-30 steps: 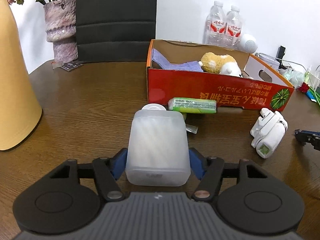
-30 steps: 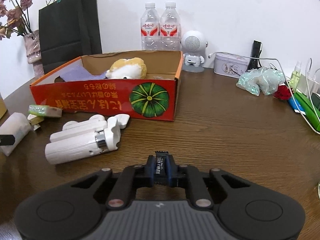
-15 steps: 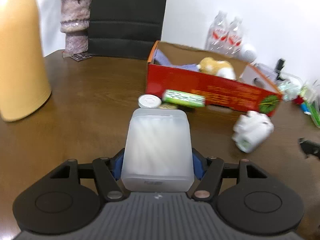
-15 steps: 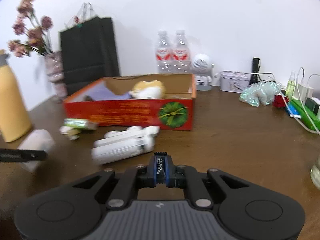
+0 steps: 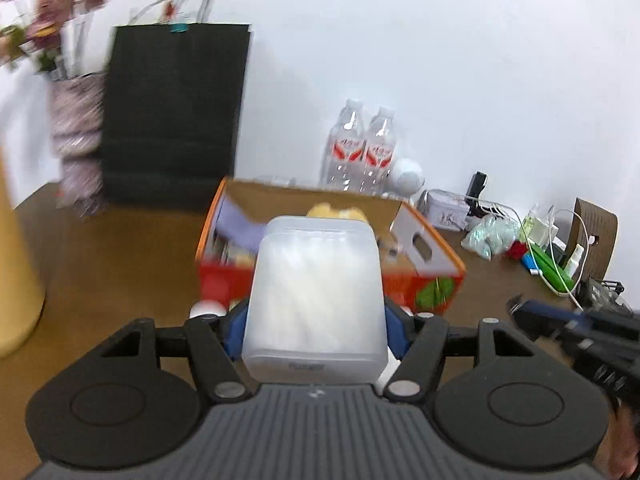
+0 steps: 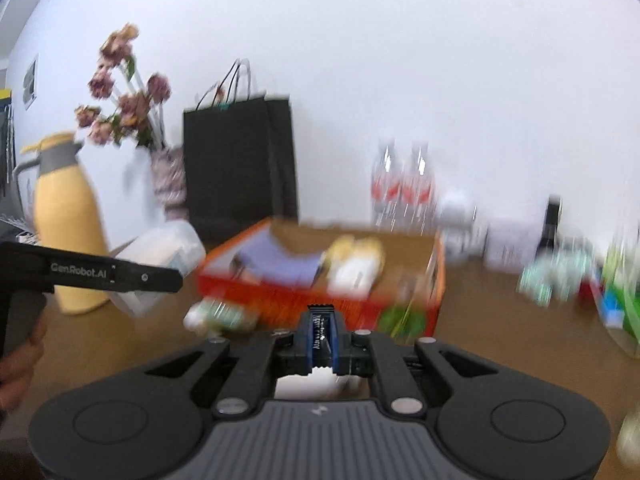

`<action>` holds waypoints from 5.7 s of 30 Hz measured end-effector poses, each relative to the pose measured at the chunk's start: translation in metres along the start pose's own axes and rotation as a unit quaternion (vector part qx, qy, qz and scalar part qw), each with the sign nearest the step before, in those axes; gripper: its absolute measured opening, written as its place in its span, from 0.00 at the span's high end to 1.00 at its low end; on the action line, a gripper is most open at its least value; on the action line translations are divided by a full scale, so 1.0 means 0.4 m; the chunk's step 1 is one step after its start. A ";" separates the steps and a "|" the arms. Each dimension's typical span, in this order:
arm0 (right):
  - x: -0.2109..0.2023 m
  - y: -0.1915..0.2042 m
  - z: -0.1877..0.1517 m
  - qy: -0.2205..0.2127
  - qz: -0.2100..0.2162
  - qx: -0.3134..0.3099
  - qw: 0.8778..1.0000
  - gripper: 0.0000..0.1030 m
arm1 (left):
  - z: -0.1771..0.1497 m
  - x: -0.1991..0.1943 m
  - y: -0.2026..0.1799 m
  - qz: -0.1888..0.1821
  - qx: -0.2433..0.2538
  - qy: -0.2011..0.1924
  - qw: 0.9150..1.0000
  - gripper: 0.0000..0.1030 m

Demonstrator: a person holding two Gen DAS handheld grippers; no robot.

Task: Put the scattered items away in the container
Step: 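Carry the plastic box into the cardboard box and open the left gripper while the right drops the black packet, then move both tools back over the table items, then grasp the green tissue packet with the left gripper while the right grasps the white device, then carry the tissue packet into the box and open the left gripper while the right drops the device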

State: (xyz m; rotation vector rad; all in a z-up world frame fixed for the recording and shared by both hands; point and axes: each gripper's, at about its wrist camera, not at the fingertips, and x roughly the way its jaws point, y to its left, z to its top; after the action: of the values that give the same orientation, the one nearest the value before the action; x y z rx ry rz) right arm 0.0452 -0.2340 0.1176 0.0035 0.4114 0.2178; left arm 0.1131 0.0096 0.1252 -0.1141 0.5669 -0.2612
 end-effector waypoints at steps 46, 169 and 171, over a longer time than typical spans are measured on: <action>0.598 -0.208 0.197 0.352 -0.024 0.091 0.931 0.26 | 0.227 0.381 0.071 0.041 0.056 0.204 0.977 0.07; 0.300 -0.176 0.261 0.120 0.025 0.053 0.991 0.05 | 0.286 0.335 0.085 0.021 -0.019 0.070 0.997 0.35; 0.414 -0.204 0.292 0.168 0.025 0.067 0.983 0.05 | 0.322 0.452 0.101 0.035 -0.002 0.101 0.994 0.35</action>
State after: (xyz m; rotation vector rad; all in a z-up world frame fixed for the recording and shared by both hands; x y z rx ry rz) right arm 0.2567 -0.2738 0.1552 0.1112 0.7632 0.2414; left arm 0.3384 0.0034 0.1328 -0.0714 0.7718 -0.2045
